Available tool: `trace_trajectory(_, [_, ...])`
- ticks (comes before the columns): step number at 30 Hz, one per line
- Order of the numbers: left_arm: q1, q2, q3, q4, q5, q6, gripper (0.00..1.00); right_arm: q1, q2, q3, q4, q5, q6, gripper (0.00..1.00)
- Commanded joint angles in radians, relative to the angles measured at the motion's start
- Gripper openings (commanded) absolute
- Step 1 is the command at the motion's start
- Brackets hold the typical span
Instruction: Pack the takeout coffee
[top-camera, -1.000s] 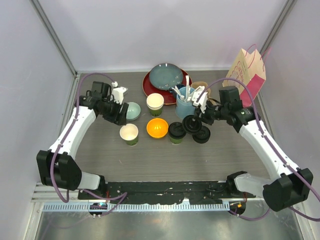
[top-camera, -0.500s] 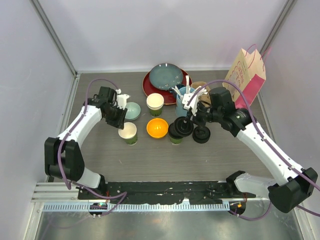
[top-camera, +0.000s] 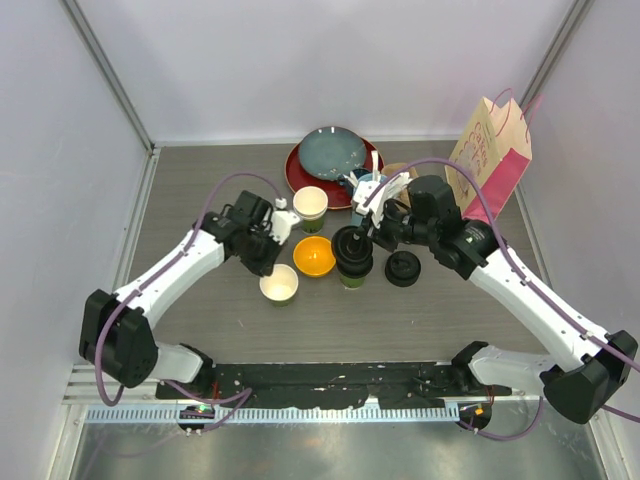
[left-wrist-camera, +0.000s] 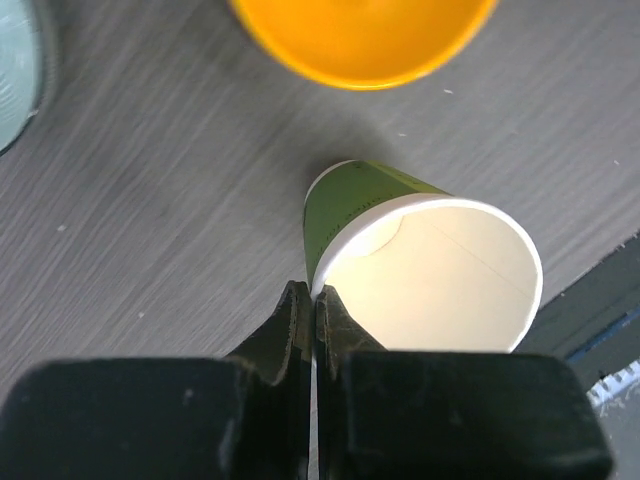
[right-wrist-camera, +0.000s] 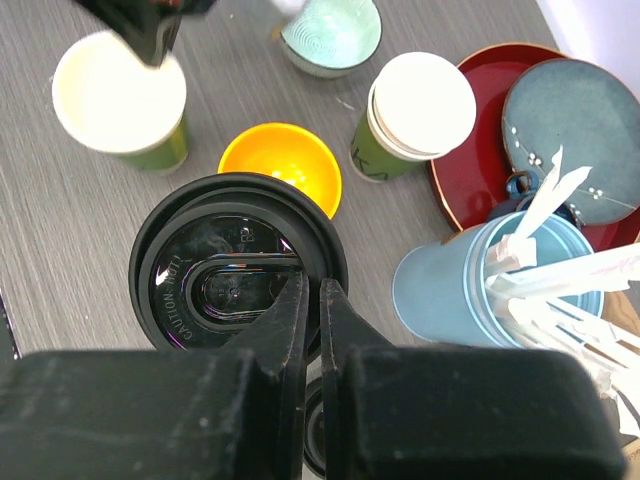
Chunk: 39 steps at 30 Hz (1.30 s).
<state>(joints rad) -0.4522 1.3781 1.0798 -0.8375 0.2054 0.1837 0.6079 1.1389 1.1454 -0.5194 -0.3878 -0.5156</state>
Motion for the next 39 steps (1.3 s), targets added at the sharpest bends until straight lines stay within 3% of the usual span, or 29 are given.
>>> trace_trajectory(1, [-0.078,0.004,0.019,0.018,-0.033,0.003,0.00,0.024,-0.005,0.051,0.105,0.069,0.071,0.01])
trace_trajectory(8, [-0.149,0.067,0.054,0.051,-0.061,0.008,0.01,0.039,-0.005,0.034,0.087,0.084,0.092,0.01])
trace_trajectory(13, [-0.149,0.061,0.058,0.064,-0.037,0.019,0.09,0.064,0.015,0.040,0.068,0.139,0.127,0.01])
trace_trajectory(14, [-0.149,0.049,0.061,0.064,-0.032,0.023,0.13,0.067,0.021,0.043,0.068,0.138,0.140,0.01])
trace_trajectory(18, [-0.149,0.010,0.078,0.026,0.000,0.036,0.54,0.084,0.062,0.071,0.061,0.156,0.224,0.01])
trace_trajectory(21, [-0.141,-0.016,0.121,-0.034,0.017,0.027,0.65,0.111,0.108,0.106,0.036,0.188,0.294,0.01])
trace_trajectory(28, [0.053,-0.054,0.249,-0.179,0.089,-0.007,0.70,0.256,0.231,0.211,0.012,0.299,0.453,0.01])
trace_trajectory(34, [0.245,-0.057,0.227,-0.184,0.062,-0.061,0.71,0.386,0.381,0.272,0.053,0.383,0.563,0.01])
trace_trajectory(39, [0.282,-0.091,0.180,-0.154,0.026,-0.064,0.71,0.469,0.515,0.405,-0.063,0.506,0.579,0.01])
